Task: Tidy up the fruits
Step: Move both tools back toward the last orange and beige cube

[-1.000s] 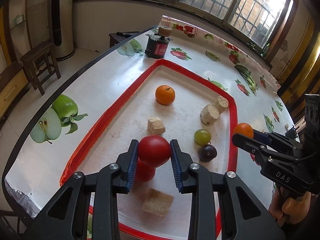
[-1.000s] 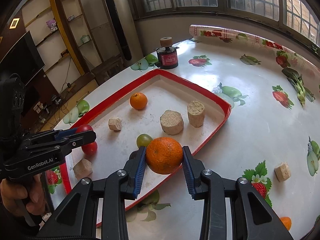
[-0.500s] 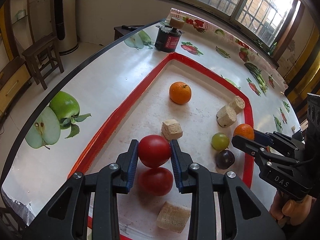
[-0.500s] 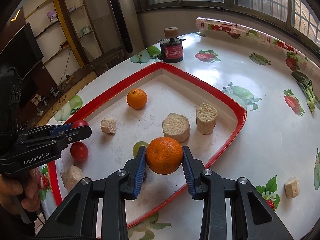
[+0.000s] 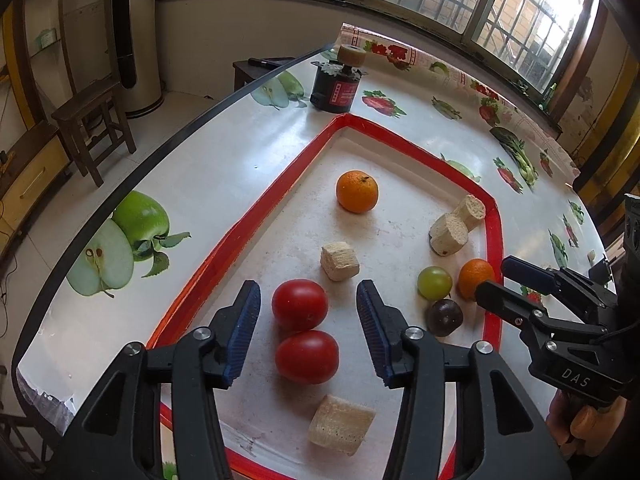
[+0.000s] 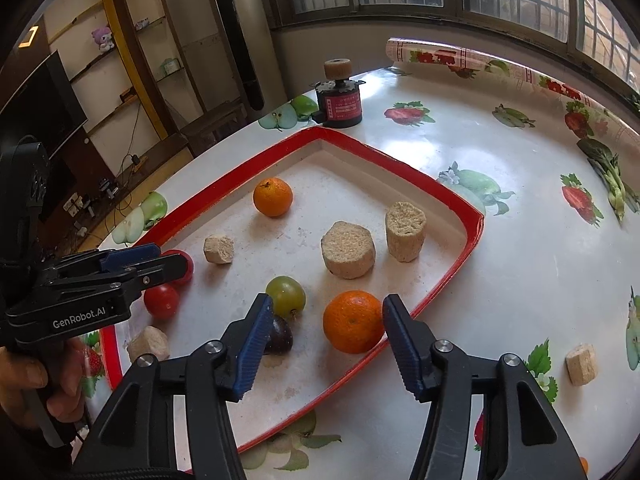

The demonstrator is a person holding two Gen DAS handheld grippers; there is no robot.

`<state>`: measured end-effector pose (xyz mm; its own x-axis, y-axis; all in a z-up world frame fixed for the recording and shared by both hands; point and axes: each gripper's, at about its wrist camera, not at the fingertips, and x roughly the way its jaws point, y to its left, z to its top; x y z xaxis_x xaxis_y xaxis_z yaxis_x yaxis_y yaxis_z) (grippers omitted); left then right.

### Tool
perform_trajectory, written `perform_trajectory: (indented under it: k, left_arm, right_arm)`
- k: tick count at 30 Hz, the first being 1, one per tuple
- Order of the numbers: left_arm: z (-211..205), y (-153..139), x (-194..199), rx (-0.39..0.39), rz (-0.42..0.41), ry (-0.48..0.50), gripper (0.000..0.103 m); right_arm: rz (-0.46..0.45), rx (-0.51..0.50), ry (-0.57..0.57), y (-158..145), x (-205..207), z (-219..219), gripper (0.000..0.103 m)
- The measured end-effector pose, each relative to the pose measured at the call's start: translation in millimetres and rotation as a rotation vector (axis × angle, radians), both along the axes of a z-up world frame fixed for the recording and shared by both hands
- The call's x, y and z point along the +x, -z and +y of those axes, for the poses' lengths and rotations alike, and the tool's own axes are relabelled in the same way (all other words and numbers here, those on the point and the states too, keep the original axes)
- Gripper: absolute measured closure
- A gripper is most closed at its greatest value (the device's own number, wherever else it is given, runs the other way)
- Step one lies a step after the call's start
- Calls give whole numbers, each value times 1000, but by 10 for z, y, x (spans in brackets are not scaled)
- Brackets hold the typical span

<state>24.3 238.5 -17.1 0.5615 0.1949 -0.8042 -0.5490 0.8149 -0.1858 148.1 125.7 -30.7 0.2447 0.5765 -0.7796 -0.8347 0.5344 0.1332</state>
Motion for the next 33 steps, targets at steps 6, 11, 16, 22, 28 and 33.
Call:
perform_trajectory:
  k: [6, 11, 16, 22, 28, 33]
  left_arm:
    - [-136, -104, 2, 13, -17, 20, 55]
    - [-301, -159, 49, 17, -24, 49, 55]
    - [-476, -185, 115, 19, -25, 83, 55]
    - [-663, -227, 191, 25, -26, 120, 55]
    - [-821, -253, 252, 24, -28, 150, 55]
    - [-982, -249, 322, 22, -24, 186, 55]
  right_arm:
    - [-4, 35, 23, -134, -57, -236, 45]
    - [-4, 54, 52, -197, -89, -502, 44]
    - [4, 57, 97, -189, -67, -793, 44]
    - [12, 53, 152, -164, -4, -1088, 44]
    - [14, 64, 194, -189, 35, -1353, 44]
    - [9, 69, 222, -203, 42, -1552, 44]
